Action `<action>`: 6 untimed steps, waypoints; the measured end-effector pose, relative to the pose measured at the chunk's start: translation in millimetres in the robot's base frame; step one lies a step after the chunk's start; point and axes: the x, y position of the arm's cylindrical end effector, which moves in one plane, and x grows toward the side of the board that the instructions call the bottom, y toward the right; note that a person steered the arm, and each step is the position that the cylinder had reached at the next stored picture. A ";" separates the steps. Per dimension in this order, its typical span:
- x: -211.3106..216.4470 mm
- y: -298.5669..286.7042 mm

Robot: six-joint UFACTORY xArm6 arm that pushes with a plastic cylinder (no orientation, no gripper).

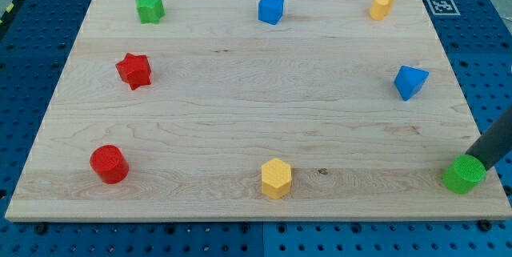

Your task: Slide the green circle towards the center

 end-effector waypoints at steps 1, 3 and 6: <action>18.0 22.4; 41.7 30.9; -26.5 -122.0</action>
